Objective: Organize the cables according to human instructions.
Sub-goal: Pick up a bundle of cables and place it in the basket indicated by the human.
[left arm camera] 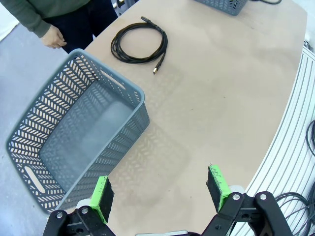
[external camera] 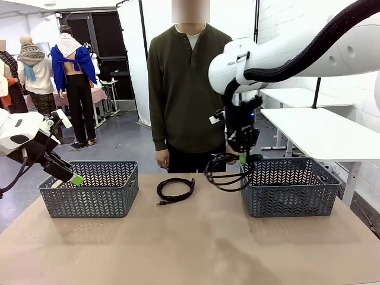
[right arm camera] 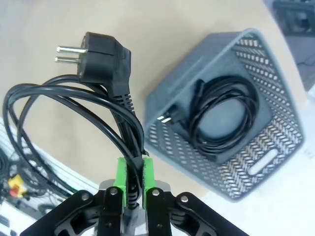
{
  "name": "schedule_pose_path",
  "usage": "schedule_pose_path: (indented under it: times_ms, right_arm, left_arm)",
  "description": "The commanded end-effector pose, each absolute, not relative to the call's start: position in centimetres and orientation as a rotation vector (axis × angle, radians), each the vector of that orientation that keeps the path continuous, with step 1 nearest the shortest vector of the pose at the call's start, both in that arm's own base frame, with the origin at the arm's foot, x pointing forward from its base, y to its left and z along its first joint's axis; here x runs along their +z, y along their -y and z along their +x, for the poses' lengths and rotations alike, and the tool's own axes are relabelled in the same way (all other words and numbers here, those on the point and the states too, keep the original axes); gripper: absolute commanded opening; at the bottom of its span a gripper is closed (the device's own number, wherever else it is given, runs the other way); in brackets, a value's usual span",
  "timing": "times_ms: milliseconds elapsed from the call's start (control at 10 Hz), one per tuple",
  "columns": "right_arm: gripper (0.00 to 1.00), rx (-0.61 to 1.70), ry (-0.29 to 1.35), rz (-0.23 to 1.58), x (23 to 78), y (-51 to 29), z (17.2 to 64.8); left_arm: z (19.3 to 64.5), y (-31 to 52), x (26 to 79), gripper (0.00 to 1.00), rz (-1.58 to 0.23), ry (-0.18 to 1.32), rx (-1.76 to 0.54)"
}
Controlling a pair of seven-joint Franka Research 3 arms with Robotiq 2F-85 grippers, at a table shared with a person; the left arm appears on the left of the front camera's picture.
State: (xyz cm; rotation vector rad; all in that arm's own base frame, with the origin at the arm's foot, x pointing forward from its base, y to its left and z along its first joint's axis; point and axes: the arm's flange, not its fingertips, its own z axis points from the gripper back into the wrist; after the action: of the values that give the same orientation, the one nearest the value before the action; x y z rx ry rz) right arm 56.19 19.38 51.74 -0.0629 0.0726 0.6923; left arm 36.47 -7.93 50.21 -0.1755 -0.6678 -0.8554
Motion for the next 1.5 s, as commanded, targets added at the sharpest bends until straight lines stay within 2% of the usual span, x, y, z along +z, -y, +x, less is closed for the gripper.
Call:
schedule_pose_path:
  times_ms: [0, 400, 600, 900, 1000, 1400]
  right_arm:
    - [0.00, 0.773, -0.093, -0.096, 52.7, -16.5, 58.5]
    - [0.00, 0.996, -0.131, -0.214, 53.4, -9.5, 64.2]
    - [0.00, 1.057, -0.095, -0.166, 53.4, -8.0, 66.0]
    - [0.00, 1.106, -0.072, -0.112, 52.6, -7.1, 66.6]
    - [0.00, 1.065, -0.096, -0.167, 52.7, -7.2, 65.9]
    - [0.00, 1.065, -0.096, -0.167, 52.7, -7.2, 65.9]
  left_arm:
    - [36.6, 7.8, 50.1, 1.00, -0.189, 0.674, -0.855]
    - [36.6, 7.8, 50.1, 1.00, -0.189, 0.674, -0.855]
    - [36.6, 7.8, 50.1, 1.00, -0.189, 0.674, -0.855]
    - [36.6, 7.8, 50.1, 1.00, -0.189, 0.674, -0.855]
    - [36.6, 7.8, 50.1, 1.00, -0.189, 0.674, -0.855]
    - [36.6, 7.8, 50.1, 1.00, -0.189, 0.674, -0.855]
